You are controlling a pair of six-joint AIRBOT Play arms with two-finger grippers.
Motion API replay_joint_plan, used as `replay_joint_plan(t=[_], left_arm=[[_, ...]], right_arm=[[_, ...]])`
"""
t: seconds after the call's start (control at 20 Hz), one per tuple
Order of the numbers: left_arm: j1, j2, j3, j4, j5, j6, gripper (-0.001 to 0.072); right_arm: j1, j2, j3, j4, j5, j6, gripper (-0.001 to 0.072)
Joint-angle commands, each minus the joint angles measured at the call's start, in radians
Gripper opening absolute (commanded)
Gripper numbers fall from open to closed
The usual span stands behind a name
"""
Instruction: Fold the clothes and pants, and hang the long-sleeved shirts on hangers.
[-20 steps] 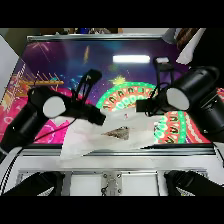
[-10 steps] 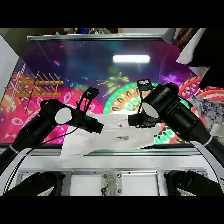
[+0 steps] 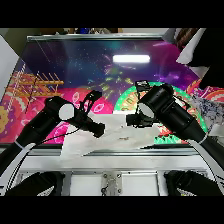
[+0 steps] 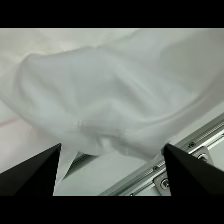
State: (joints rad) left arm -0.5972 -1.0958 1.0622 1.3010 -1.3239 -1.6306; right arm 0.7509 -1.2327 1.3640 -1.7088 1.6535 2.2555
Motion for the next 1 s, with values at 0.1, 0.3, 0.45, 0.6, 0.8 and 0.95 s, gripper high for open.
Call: replay_joint_plan(t=[0.1, 0.3, 0.45, 0.6, 0.8, 0.95], left_arm=[[0.129, 0.126, 0.0, -0.045, -0.007, 0.064, 0.0696], [0.337, 0.167, -0.001, -0.045, -0.008, 0.132, 0.0695], [0.538, 0.126, 0.012, -0.037, 0.042, 0.193, 0.0695], [0.695, 0.006, 0.077, 0.051, 0.12, 0.195, 0.0696], [0.78, -0.197, 0.234, 0.232, 0.22, 0.191, 0.0695], [0.81, -0.319, 0.331, 0.411, 0.253, 0.189, 0.0695]], right_arm=[[0.001, -0.001, 0.0, 0.001, 0.0, 0.0, 0.0014], [0.001, -0.001, 0.0, 0.001, 0.0, 0.0, 0.0014], [0.001, -0.001, 0.0, 0.001, 0.0, 0.0, 0.0014], [0.001, -0.001, 0.0, 0.001, 0.0, 0.0, 0.0014], [0.001, -0.001, 0.0, 0.001, 0.0, 0.0, 0.0014], [0.001, -0.001, -0.001, 0.001, 0.0, 0.0, 0.0014]])
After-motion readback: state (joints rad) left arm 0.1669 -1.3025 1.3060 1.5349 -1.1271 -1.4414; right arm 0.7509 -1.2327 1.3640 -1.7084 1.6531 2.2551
